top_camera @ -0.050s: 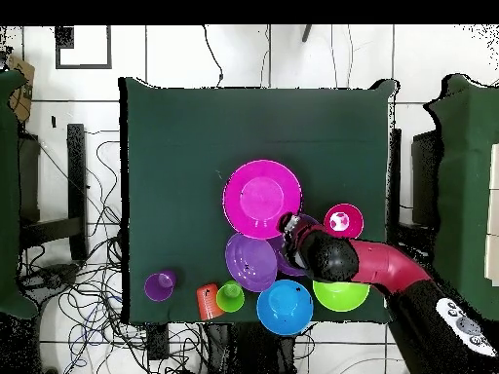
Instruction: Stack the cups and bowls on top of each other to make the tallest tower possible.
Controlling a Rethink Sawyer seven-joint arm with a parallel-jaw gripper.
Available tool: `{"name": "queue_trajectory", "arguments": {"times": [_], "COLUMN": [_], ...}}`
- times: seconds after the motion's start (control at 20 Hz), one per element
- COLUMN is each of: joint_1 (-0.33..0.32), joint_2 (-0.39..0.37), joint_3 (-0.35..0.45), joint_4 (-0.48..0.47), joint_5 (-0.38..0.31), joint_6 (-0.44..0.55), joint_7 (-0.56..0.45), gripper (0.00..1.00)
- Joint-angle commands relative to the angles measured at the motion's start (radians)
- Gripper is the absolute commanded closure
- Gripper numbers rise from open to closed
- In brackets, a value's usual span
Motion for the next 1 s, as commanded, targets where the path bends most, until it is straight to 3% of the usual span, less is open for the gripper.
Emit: {"name": "queue_trajectory", "arguments": {"times": [0.05,0.3,0.55,1.0], "joint_1": [0.07,0.097,0.061,0.013], "joint_2": [0.096,0.055,0.003,0.009], "joint_3": [-0.028,-0.099,-0.107,-0.107], "joint_4": [-0.056,-0.085,-0.068,-0.083], "joint_5": [-0.1,-0.115,-0.121,-0.154], "joint_6": [-0.03,0.039,0.114,0.109], "joint_7": [-0.025,-0.033,-0.091,-0.127], "gripper": [1.0,1.0,1.0,1.0]}}
